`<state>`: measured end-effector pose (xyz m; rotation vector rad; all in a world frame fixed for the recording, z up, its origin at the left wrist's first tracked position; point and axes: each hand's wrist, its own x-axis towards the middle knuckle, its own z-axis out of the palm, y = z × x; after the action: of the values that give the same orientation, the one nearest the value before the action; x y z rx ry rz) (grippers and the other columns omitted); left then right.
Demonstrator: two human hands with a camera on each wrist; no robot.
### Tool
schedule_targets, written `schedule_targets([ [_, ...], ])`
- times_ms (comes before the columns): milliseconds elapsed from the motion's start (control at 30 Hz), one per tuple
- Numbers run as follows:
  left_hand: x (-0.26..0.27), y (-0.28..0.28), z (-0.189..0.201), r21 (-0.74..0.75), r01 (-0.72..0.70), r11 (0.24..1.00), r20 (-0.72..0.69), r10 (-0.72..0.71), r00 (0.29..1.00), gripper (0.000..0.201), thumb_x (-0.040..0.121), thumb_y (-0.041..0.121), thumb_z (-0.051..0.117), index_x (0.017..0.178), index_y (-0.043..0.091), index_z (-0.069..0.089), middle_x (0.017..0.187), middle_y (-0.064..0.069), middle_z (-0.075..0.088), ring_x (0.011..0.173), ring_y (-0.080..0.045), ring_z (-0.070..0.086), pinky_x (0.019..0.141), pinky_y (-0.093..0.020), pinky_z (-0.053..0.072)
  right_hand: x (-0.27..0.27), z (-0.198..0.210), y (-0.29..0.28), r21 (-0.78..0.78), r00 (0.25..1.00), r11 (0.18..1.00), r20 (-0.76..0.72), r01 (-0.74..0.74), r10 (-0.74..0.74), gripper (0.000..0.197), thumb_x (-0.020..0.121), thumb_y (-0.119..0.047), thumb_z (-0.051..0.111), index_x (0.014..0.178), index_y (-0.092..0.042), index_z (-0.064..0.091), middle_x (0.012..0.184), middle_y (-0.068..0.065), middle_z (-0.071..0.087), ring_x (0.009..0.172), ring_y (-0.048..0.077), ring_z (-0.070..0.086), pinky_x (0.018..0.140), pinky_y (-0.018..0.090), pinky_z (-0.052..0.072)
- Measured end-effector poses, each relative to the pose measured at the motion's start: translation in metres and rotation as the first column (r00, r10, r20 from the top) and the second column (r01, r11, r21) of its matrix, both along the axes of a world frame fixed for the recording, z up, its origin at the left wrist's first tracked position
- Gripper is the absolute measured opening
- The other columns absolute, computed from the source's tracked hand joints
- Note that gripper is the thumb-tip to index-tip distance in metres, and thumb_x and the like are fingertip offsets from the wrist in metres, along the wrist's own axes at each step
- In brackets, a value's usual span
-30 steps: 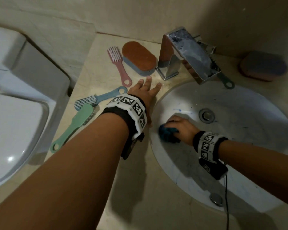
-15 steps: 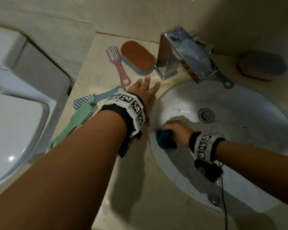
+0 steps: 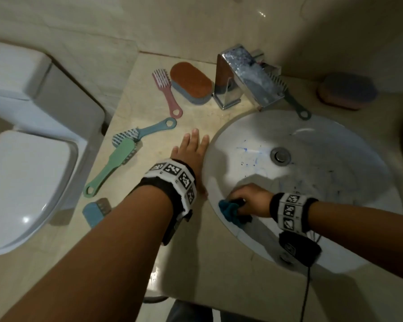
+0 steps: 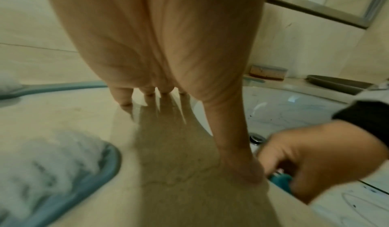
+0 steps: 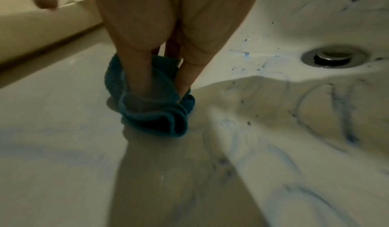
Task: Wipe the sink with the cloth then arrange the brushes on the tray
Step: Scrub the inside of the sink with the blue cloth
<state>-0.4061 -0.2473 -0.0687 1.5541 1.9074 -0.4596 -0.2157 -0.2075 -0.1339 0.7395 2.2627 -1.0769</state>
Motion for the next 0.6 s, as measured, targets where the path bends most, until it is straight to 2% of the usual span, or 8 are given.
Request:
schedule_targets([
  [67,0.001,-0.003,-0.002,0.005,-0.005,1.000,-0.011,0.005,1.000,0.143,0.055,0.045,0.086,0.146,0.016,-0.021,0.154,-0.009,-0.026,0.144,-0.029,-0.017,0.117,-0.048,0.007,-0.017,-0.007,0.008,0.043,0.994,0.996,-0.080,0.078,-0.074,0.018,0.086,-0.013,0.058,0.100,-0.006,0.067,0.104,0.012,0.065,0.099,0.024,0.059,0.083,0.028,0.045],
  [167,0.000,-0.002,-0.005,0.011,-0.010,1.000,-0.015,0.010,1.000,0.145,0.054,0.045,0.086,0.146,0.015,-0.021,0.154,-0.007,-0.026,0.144,-0.028,-0.017,0.117,-0.047,0.007,-0.025,-0.009,0.013,0.038,0.969,0.984,-0.186,0.172,-0.162,0.020,0.083,-0.009,0.061,0.102,-0.008,0.068,0.100,0.008,0.063,0.090,0.012,0.052,0.075,0.019,0.034],
  [233,0.000,-0.003,-0.007,0.017,-0.012,1.000,-0.014,0.012,1.000,0.146,0.053,0.045,0.087,0.146,0.017,-0.022,0.154,-0.006,-0.027,0.144,-0.028,-0.018,0.117,-0.046,0.006,-0.016,-0.003,0.004,-0.017,0.982,0.993,-0.149,0.119,-0.120,0.018,0.083,-0.008,0.062,0.100,-0.011,0.068,0.094,0.004,0.060,0.087,0.014,0.053,0.076,0.019,0.036],
  [367,0.000,-0.001,-0.009,0.025,-0.018,1.000,-0.021,0.019,1.000,0.148,0.051,0.045,0.087,0.146,0.018,-0.022,0.154,-0.006,-0.028,0.144,-0.028,-0.018,0.117,-0.048,0.006,0.010,0.010,-0.009,-0.116,0.998,0.993,-0.054,0.010,-0.016,0.029,0.082,-0.002,0.059,0.110,-0.009,0.066,0.109,0.007,0.063,0.094,0.018,0.056,0.082,0.026,0.044],
  [433,0.001,-0.001,-0.008,0.024,-0.018,1.000,-0.031,0.018,0.999,0.147,0.051,0.045,0.087,0.146,0.017,-0.022,0.154,-0.006,-0.028,0.144,-0.028,-0.018,0.118,-0.048,0.006,0.007,0.011,-0.007,-0.113,0.998,0.993,-0.065,-0.018,0.011,0.028,0.082,0.000,0.058,0.108,-0.007,0.066,0.105,0.009,0.063,0.092,0.020,0.056,0.082,0.028,0.046],
  [533,0.001,-0.001,-0.008,0.012,-0.017,1.000,-0.035,0.017,0.999,0.148,0.052,0.045,0.087,0.145,0.018,-0.023,0.154,-0.006,-0.028,0.144,-0.028,-0.018,0.117,-0.047,0.006,-0.013,0.003,-0.002,-0.092,0.981,0.990,-0.156,0.103,-0.116,0.018,0.081,0.000,0.058,0.094,-0.008,0.067,0.089,0.007,0.062,0.081,0.018,0.055,0.073,0.025,0.042],
  [600,0.001,-0.001,-0.008,0.009,-0.020,1.000,-0.032,0.020,0.999,0.148,0.052,0.045,0.087,0.145,0.018,-0.024,0.153,-0.005,-0.029,0.144,-0.027,-0.019,0.117,-0.047,0.005,-0.022,-0.002,0.000,-0.096,0.950,0.972,-0.213,0.214,-0.230,0.015,0.080,0.000,0.059,0.089,-0.009,0.067,0.085,0.008,0.063,0.078,0.017,0.056,0.071,0.024,0.041],
])
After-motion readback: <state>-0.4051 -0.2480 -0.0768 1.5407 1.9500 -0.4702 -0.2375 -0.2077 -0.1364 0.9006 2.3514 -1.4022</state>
